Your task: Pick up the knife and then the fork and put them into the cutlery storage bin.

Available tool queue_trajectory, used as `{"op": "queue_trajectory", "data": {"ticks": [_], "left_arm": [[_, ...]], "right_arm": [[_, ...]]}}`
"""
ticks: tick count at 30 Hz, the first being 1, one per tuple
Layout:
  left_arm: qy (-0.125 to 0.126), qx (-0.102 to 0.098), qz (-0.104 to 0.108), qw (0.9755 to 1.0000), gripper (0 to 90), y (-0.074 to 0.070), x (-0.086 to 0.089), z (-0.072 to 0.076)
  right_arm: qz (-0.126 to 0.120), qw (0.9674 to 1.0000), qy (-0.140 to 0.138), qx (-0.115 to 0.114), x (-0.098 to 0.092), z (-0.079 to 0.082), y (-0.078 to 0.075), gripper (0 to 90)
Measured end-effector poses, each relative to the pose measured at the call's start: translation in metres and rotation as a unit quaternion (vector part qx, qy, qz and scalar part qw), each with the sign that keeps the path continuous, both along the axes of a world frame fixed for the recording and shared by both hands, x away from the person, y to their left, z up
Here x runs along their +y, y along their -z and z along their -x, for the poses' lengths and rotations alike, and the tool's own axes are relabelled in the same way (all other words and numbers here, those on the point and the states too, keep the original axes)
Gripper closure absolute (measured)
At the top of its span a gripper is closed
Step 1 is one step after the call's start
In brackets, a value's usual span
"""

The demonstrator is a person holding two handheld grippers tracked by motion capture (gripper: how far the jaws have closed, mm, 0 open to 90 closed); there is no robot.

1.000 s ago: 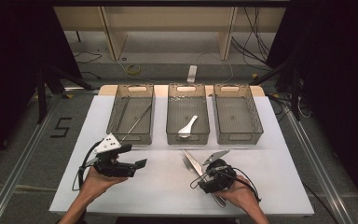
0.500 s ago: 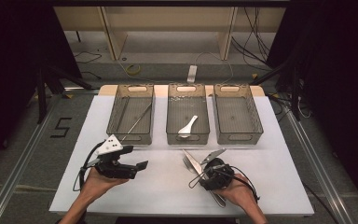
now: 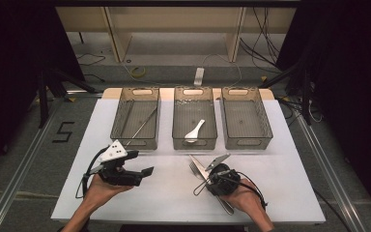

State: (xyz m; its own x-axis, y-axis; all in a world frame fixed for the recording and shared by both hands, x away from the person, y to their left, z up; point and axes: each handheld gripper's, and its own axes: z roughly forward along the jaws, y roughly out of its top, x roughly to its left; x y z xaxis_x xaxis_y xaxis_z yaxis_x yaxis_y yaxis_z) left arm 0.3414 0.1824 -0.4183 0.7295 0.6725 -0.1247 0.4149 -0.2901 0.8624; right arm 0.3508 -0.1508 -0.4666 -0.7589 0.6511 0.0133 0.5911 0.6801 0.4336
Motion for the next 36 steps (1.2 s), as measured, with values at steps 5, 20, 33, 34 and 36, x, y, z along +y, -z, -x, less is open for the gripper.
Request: {"op": "queue_trajectory", "data": {"ticks": [5, 20, 33, 34, 36], "left_arm": [[0.003, -0.001, -0.005, 1.0000, 16.6, 0.000, -0.001, 0.001], [0.004, -0.001, -0.005, 1.0000, 17.2, 0.000, -0.002, 0.002], [-0.008, -0.002, 0.019, 0.9998, 17.2, -0.002, 0.003, 0.002], [-0.009, -0.002, 0.020, 0.9998, 17.2, -0.003, 0.004, 0.002], [-0.012, -0.002, 0.029, 0.9995, 17.2, -0.003, 0.004, 0.003]], "right_arm": [[-0.006, 0.9999, 0.012, 0.010, -0.001, -0.002, 0.000, 73.6], [-0.014, 0.9993, 0.033, 0.007, -0.005, -0.003, -0.004, 80.8], [-0.038, 0.9985, 0.031, -0.022, -0.015, -0.003, -0.021, 81.0], [-0.043, 0.9983, 0.033, -0.024, -0.017, -0.003, -0.023, 81.0], [-0.049, 0.9978, 0.037, -0.025, -0.020, -0.003, -0.026, 81.0]]}}
